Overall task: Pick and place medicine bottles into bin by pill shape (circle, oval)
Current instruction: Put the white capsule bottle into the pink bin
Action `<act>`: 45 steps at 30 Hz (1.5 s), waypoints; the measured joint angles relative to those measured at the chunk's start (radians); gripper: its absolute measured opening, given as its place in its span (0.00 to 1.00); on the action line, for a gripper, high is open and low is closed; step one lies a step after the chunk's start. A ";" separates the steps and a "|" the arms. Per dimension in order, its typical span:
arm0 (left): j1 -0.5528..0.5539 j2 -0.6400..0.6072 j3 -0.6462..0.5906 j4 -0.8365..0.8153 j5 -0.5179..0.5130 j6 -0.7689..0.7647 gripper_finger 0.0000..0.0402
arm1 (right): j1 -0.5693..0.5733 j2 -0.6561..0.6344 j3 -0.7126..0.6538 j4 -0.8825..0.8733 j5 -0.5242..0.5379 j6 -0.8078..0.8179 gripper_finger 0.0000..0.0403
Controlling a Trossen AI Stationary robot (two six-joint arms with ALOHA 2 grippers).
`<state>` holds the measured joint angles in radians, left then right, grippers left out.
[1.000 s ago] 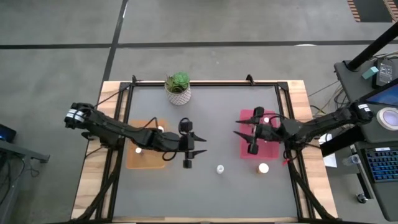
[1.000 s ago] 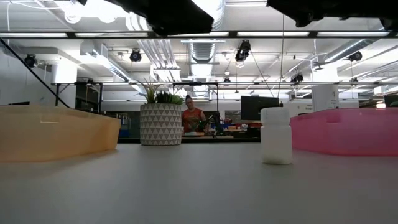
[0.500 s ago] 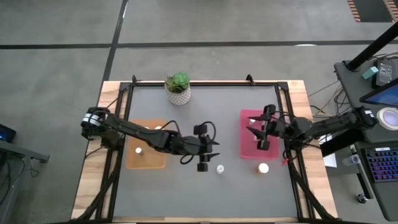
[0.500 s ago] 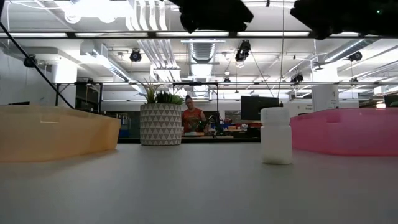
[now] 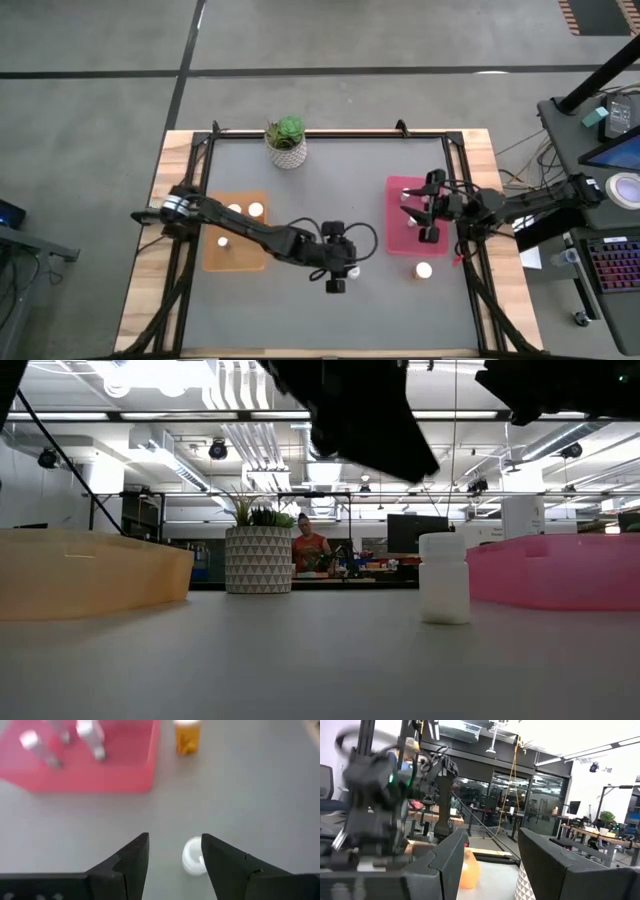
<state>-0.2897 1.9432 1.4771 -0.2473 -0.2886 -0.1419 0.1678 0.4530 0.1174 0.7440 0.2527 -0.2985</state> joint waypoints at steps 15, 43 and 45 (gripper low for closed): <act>0.000 0.042 -0.029 0.034 0.065 -0.013 0.60 | 0.000 0.000 0.020 -0.014 0.001 -0.034 0.44; 0.007 0.125 -0.032 0.135 0.106 0.040 0.47 | -0.002 0.002 0.020 -0.041 0.010 -0.019 0.44; 0.007 0.125 -0.032 0.134 0.105 0.034 0.41 | -0.002 0.002 0.020 -0.041 0.010 -0.019 0.44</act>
<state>-0.2829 2.0678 1.4448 -0.1136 -0.1833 -0.1080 0.1661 0.4545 0.1371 0.7028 0.2623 -0.3178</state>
